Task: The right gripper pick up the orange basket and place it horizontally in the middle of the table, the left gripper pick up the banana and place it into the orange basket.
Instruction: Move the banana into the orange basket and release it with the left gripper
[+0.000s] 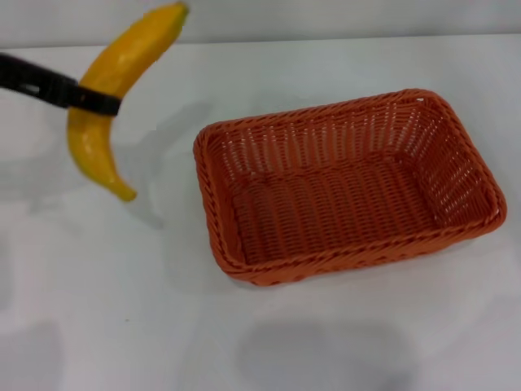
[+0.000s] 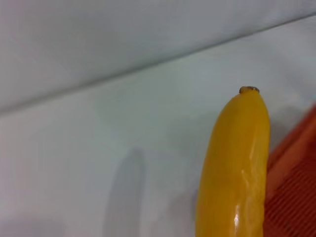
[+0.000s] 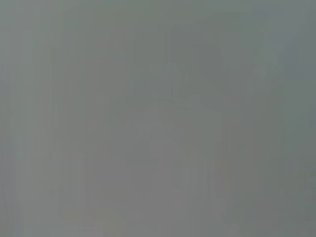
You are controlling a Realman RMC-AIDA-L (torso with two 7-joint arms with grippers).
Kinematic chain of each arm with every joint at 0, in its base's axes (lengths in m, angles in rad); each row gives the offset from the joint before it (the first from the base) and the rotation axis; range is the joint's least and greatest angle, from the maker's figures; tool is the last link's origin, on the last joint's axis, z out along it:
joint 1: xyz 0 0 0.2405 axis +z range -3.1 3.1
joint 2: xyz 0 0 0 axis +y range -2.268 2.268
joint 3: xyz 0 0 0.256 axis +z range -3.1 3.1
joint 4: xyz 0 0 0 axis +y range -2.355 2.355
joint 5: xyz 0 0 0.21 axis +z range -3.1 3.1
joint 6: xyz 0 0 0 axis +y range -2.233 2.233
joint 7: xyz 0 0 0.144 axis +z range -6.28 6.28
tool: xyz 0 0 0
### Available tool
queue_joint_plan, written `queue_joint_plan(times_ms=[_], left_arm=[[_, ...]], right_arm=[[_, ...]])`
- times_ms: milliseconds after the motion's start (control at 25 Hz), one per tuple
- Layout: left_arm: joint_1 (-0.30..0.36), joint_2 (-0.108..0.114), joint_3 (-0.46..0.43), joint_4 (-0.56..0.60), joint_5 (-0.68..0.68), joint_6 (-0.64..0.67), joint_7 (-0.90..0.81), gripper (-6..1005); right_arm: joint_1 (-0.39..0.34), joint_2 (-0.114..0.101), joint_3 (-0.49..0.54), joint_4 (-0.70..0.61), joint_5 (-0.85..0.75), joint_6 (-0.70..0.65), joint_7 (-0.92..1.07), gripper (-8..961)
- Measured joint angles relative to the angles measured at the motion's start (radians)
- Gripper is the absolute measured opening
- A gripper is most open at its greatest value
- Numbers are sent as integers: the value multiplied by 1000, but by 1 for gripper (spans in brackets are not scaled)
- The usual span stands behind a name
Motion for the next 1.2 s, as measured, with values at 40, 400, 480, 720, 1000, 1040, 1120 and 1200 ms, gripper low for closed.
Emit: queue_joint_plan(times_ms=[40,400,480,720,1000,1040,1120,1200], left_arm=[[-14,1,1,4,-17,3,32,534],[-161,-6,91,179,4,235,166,533],[-193,-9,130,226,-2,297,191,533],[-276,-64,211,270,-11,339,284,534],[-305,-86,348,307,-107,386,360,534],[-306,-86,370,314,-123,390,368,534],[-304,-87,393,318,-139,389,376,534],[-298,-87,423,319,-160,383,385,533]], right_arm=[[-1,0,0,0,8,6,0,857],[-11,1,-17,10,55,34,0,856],[-12,1,-17,11,58,37,0,856],[-11,1,-28,15,65,38,-3,856],[-12,1,-29,22,67,38,-10,857],[-13,1,-28,24,67,38,-11,857],[-13,1,-28,25,68,38,-11,857],[-13,1,-28,25,72,38,-12,857]])
